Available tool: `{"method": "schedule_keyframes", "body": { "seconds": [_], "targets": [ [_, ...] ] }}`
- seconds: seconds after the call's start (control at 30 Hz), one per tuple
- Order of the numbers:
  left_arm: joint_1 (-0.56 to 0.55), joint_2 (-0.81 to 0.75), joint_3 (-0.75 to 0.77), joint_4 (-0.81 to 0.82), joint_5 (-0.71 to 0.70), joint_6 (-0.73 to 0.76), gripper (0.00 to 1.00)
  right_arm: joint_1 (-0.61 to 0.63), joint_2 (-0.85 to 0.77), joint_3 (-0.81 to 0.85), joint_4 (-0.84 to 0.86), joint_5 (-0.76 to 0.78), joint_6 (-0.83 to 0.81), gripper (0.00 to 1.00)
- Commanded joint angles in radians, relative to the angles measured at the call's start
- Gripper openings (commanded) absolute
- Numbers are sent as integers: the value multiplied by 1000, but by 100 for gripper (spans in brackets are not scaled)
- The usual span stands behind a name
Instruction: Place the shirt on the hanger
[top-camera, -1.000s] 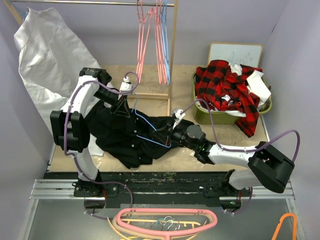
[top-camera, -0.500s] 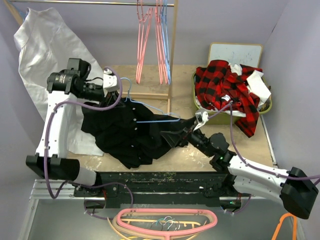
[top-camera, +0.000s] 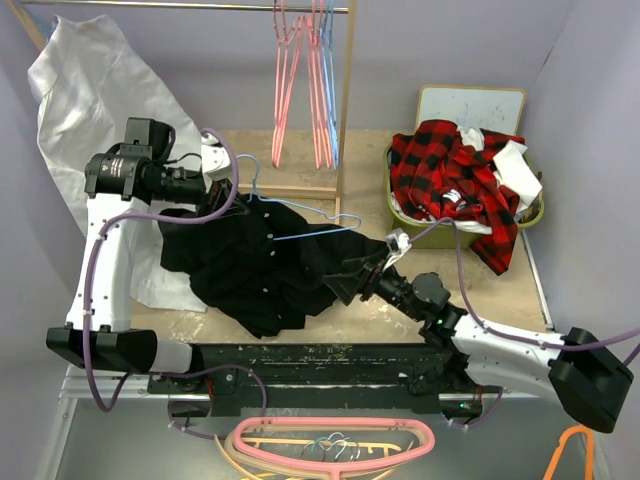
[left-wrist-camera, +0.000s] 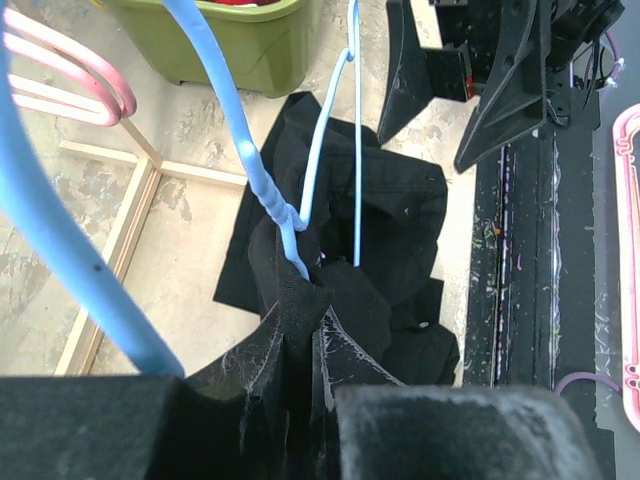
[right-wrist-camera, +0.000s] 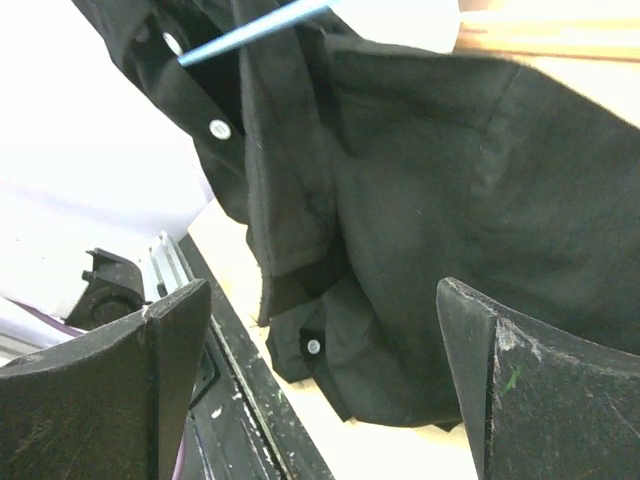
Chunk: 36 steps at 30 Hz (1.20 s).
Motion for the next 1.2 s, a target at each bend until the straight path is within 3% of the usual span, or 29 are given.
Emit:
{"method": "schedule_keyframes", "body": {
  "seconds": [0.0, 0.27, 0.37, 0.43, 0.47, 0.7, 0.83, 1.03, 1.17],
  "targets": [
    [7, -47, -7, 53, 42, -42, 0, -2, 69, 42, 79, -37, 24, 90],
    [6, -48, -20, 71, 33, -53, 0, -2, 195, 99, 151, -107, 20, 64],
    [7, -46, -30, 71, 24, -49, 0, -2, 208, 120, 146, -98, 10, 38],
    [7, -48, -38, 70, 15, -42, 0, -2, 207, 132, 142, -79, 5, 7],
    [7, -47, -43, 68, 8, -36, 0, -2, 201, 135, 136, -67, 3, 0],
    [7, -99, -54, -40, -82, 159, 0, -71, 63, 87, -27, 120, 10, 0],
    [7, -82, 11, -156, -95, 258, 0, -210, 29, 85, -57, 53, 25, 0],
    [6, -71, 89, -159, -122, 236, 0, -302, 52, 128, -79, -18, -19, 0],
    [6, -64, 54, -117, -239, 222, 0, -331, 10, 190, -149, -70, -38, 0]
  ]
}}
